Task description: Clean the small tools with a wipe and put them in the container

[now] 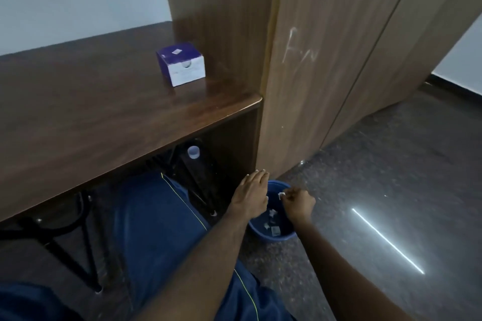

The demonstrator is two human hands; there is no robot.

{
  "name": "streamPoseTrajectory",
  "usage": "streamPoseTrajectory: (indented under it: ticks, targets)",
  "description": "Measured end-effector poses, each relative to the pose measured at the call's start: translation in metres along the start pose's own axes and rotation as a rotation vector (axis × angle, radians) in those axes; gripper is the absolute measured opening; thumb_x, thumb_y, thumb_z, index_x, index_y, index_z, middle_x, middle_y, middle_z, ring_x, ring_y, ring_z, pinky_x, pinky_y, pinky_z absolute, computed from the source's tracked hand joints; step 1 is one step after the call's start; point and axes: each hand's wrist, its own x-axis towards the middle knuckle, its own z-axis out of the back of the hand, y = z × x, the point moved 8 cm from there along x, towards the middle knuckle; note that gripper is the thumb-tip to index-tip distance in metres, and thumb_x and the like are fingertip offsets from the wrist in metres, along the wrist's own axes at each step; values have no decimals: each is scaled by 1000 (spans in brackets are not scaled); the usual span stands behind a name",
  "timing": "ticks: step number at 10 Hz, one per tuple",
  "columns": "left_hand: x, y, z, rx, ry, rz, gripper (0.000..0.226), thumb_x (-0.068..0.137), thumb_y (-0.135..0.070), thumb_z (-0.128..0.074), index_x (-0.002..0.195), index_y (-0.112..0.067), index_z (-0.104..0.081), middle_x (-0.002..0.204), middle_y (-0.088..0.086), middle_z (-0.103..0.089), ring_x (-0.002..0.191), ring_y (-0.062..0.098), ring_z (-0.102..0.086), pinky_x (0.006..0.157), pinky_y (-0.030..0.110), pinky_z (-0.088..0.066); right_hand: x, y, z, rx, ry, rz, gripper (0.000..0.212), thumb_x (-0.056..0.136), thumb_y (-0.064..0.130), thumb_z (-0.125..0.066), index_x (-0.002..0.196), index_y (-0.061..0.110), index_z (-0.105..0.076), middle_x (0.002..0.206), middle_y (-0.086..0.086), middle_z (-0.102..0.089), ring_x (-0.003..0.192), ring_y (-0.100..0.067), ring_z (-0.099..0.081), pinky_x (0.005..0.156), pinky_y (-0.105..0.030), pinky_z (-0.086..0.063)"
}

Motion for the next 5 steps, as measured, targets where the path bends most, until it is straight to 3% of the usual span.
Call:
streamPoseTrajectory:
  ticks: [1,2,3,5]
  targets:
    - [11,-6,-12,-31,45,-2,79,109,-30,-57,170,-6,-13,179,11,-16,166,26,-15,135,42,-17,5,-9,1,51,13,-38,21,95,22,-79,107,5,-82,100,-11,-82,97,-27,-76,86,-22,-45]
    - [18,-7,-20,-60,44,-5,81,108,-31,-59,170,-6,-13,179,11,-16,166,26,-15,135,42,-18,9,-16,-1,47,27,-64,25,101,20,-70,118,4,-79,113,-13,-80,109,-30,-74,100,-30,-49]
    - [20,-3,-22,-68,58,-6,82,108,-32,-59,171,-7,-13,179,10,-16,166,26,-16,135,42,-18,8,-18,0,39,17,-86,28,103,20,-66,124,4,-77,120,-14,-78,113,-32,-72,104,-36,-50]
    - [13,13,-15,-59,65,42,81,109,-34,-57,171,-7,-13,179,11,-15,166,27,-15,135,44,-17,0,-13,-6,54,31,-54,43,100,31,-73,134,5,-68,119,-14,-77,108,-28,-74,100,-39,-55]
